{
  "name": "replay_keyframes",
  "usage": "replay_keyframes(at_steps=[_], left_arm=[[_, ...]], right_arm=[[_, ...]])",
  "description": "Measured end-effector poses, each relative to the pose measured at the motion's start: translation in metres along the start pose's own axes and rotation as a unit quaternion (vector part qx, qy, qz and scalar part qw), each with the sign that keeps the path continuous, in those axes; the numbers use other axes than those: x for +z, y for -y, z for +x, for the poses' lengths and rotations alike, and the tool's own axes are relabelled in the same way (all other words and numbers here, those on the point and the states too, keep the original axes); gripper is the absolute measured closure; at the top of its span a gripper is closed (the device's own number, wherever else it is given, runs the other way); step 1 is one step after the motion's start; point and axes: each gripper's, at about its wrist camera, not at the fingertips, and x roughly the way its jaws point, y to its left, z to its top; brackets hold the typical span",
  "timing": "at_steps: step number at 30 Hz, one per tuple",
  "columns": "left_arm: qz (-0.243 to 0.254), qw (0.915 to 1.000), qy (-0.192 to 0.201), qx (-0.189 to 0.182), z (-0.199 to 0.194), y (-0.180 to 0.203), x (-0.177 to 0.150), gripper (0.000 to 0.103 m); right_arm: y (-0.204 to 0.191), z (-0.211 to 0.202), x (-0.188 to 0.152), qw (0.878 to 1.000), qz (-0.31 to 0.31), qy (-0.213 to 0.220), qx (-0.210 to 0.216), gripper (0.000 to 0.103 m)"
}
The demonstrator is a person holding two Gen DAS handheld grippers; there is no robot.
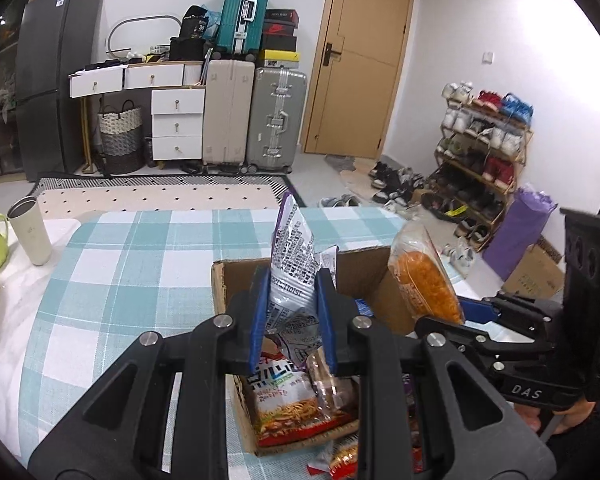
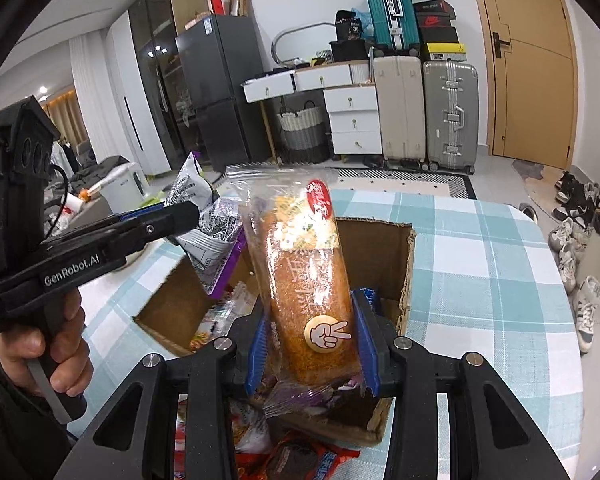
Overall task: Organize snacks
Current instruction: 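Carry both bags over the box, lower them inside and open both tools, then withdraw both tools from the box toward the remaining snacks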
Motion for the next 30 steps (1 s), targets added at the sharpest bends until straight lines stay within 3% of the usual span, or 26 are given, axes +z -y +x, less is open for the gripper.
replay_keyframes(at_steps=[7, 12, 14, 16, 18, 19, 21, 24, 26, 27, 30], left_arm=[[0.012, 0.9995, -0.021, 0.021, 0.031, -0.001, -0.011, 0.083], [0.026, 0.9989, -0.026, 0.029, 0.041, 0.003, -0.017, 0.082], [0.023, 0.999, -0.03, 0.022, 0.04, 0.002, -0.017, 0.082], [0.014, 0.9993, -0.032, 0.016, 0.036, 0.0, -0.017, 0.08], [0.009, 0.9993, -0.036, 0.009, 0.031, -0.003, -0.017, 0.063], [0.008, 0.9992, -0.039, 0.005, 0.027, -0.003, -0.017, 0.058], [0.007, 0.9993, -0.036, -0.002, 0.016, -0.002, -0.017, 0.039], [0.003, 0.9994, -0.032, -0.011, -0.002, -0.003, -0.019, 0.017], [0.001, 0.9993, -0.034, -0.014, -0.014, -0.003, -0.023, 0.011], [0.001, 0.9992, -0.038, -0.013, -0.02, -0.002, -0.024, 0.001], [-0.001, 0.9994, -0.034, -0.008, -0.038, -0.001, -0.031, 0.001]], right_arm=[[0.0, 0.024, -0.002, 1.0, -0.009, -0.023, -0.012, 0.064], [-0.002, 0.022, 0.0, 1.0, -0.013, -0.01, -0.015, 0.064], [-0.003, 0.018, 0.001, 1.0, -0.017, -0.007, -0.014, 0.06], [-0.004, 0.01, 0.001, 1.0, -0.022, -0.001, -0.016, 0.048], [-0.006, 0.0, 0.0, 0.999, -0.03, 0.01, -0.022, 0.041], [-0.007, -0.006, -0.001, 0.999, -0.032, 0.014, -0.027, 0.029], [-0.007, -0.016, -0.003, 0.999, -0.03, 0.023, -0.026, 0.014], [-0.004, -0.031, -0.01, 0.999, -0.021, 0.029, -0.032, 0.004], [-0.002, -0.039, -0.015, 0.999, -0.013, 0.032, -0.039, 0.001], [0.0, -0.042, -0.018, 0.999, -0.008, 0.033, -0.04, 0.001], [0.006, -0.051, -0.027, 0.999, 0.011, 0.026, -0.037, 0.001]])
